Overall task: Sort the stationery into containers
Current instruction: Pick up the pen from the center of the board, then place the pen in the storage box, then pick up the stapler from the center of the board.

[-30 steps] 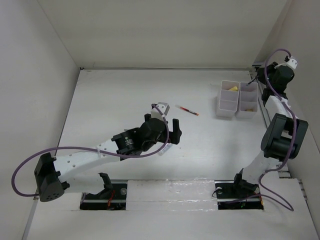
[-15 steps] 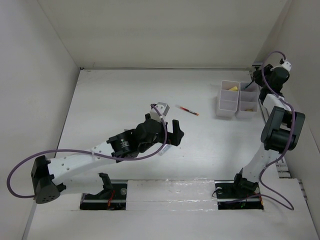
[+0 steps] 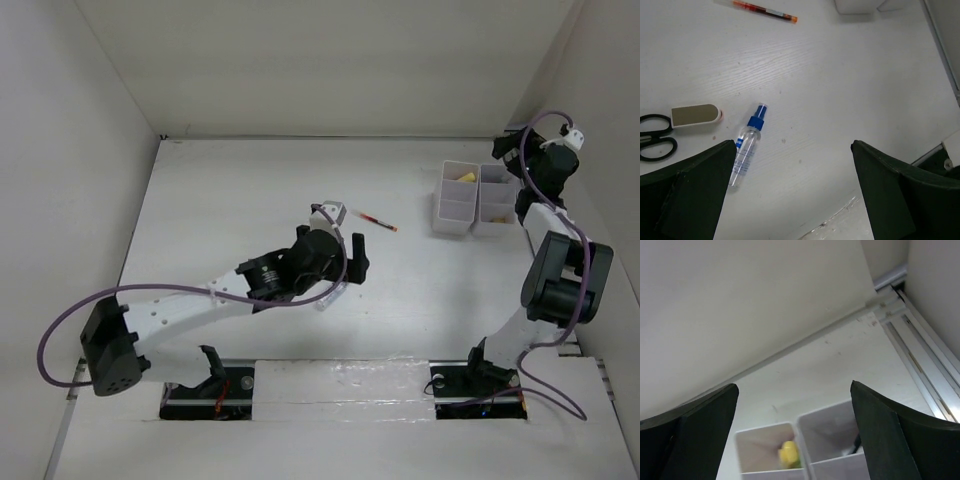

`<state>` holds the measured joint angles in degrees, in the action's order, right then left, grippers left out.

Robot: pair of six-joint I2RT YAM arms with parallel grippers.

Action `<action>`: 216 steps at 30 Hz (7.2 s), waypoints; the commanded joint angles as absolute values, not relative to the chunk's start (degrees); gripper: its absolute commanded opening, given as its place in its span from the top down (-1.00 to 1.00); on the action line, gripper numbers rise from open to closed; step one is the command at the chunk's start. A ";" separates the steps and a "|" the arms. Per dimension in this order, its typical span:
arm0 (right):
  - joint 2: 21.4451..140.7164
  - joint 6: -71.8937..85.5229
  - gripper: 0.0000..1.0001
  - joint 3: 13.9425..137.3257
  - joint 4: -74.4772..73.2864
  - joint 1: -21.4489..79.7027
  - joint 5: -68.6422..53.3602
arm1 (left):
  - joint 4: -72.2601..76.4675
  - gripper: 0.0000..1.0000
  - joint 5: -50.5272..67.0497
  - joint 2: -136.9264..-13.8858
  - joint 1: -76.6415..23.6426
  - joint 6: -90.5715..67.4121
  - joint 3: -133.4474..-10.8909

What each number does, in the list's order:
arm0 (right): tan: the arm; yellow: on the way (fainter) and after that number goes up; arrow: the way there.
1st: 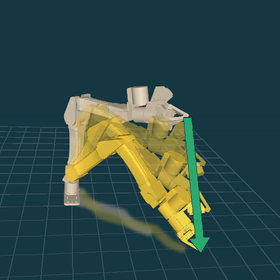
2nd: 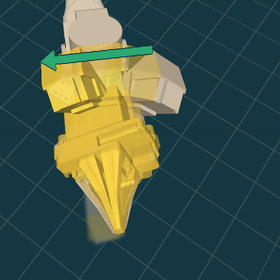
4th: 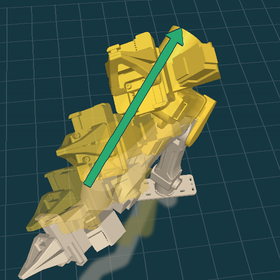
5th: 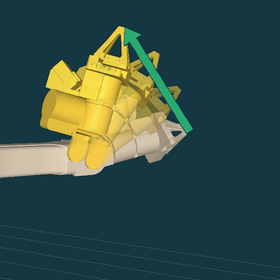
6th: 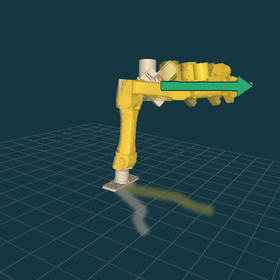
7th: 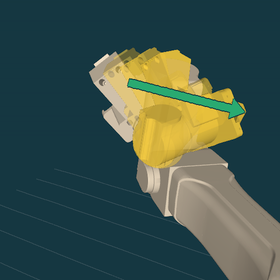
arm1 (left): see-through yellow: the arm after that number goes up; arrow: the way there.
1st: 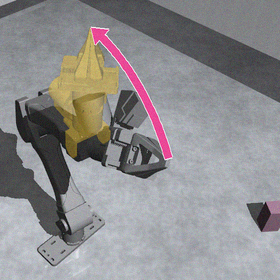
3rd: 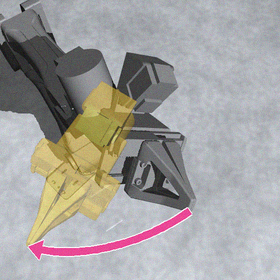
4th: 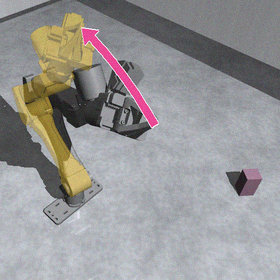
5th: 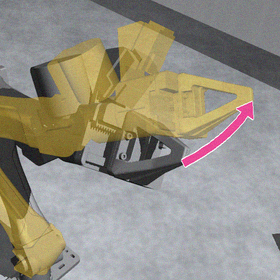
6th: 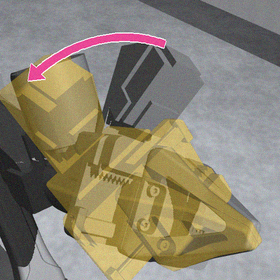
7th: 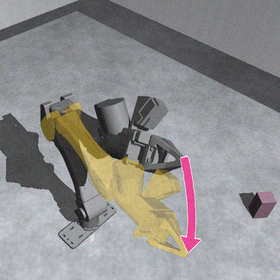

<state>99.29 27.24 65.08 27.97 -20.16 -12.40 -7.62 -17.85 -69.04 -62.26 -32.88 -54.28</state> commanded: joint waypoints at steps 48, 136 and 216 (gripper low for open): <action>118.91 -15.72 -0.70 96.93 -37.78 21.80 -11.07 | -23.03 -1.00 -16.88 -77.61 -40.25 -45.01 -69.18; 96.76 32.09 1.00 60.38 44.56 -18.19 10.81 | -16.44 -1.00 -9.49 -62.93 -42.71 -37.18 -53.96; 47.81 19.42 -1.00 51.68 -16.17 32.34 2.72 | -20.83 -1.00 -14.41 -73.39 -39.90 -49.66 -58.00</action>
<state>48.10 19.46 51.83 -16.10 31.14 3.36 -20.86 -13.37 -72.84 -40.01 -48.56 -55.31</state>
